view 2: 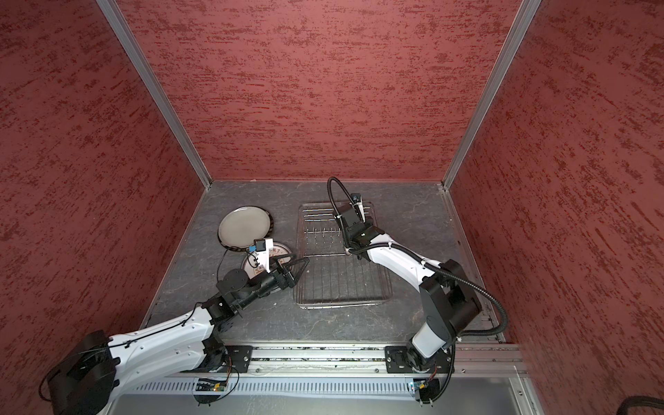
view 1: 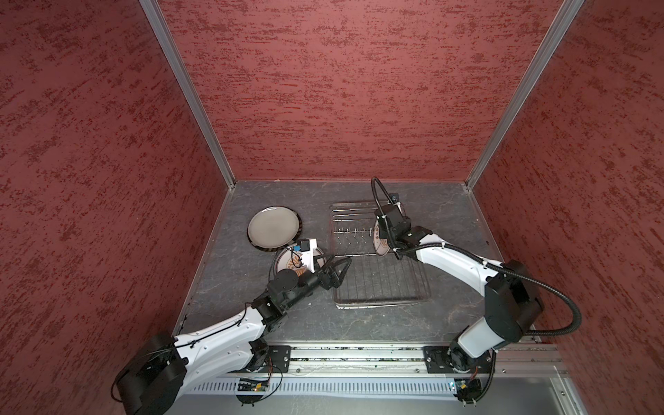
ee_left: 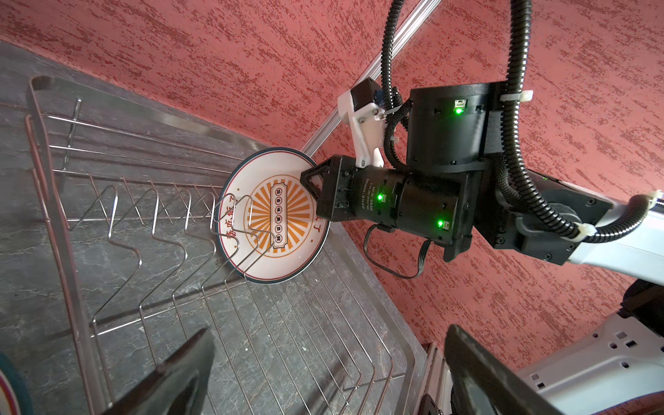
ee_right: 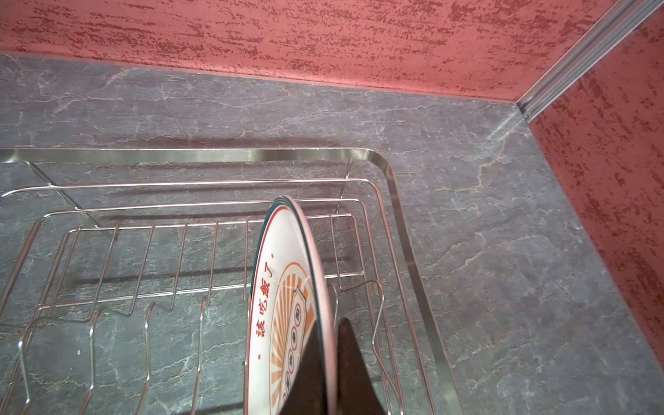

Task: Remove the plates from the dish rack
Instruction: 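Close the right gripper on the last sunburst plate rim in the rack, then lift the last plate out of the rack with the right gripper toward the left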

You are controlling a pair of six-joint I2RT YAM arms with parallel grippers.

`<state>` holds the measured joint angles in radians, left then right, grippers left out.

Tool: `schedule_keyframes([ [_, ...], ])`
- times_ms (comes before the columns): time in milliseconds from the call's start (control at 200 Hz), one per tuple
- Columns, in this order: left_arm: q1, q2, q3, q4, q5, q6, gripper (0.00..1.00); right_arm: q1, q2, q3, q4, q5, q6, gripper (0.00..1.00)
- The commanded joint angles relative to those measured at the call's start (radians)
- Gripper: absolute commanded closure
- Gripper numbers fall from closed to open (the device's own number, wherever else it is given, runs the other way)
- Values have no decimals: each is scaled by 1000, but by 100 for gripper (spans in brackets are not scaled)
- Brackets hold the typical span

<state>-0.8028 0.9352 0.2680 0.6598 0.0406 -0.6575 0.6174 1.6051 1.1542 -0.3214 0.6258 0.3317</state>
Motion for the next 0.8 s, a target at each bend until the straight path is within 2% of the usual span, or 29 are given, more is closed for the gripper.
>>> schedule_keyframes([
  [0,-6,4,17,3,-31,2,1,2,-18,45,5,85,-11,100],
  [501,-6,14,10,15,-40,-2,1,51,-173,0,107,247,-138,100],
  [646,-6,23,8,33,-28,-5,1,69,-251,-58,176,293,-157,100],
  [797,-5,13,-34,150,30,16,1,81,-366,-179,327,288,-180,100],
])
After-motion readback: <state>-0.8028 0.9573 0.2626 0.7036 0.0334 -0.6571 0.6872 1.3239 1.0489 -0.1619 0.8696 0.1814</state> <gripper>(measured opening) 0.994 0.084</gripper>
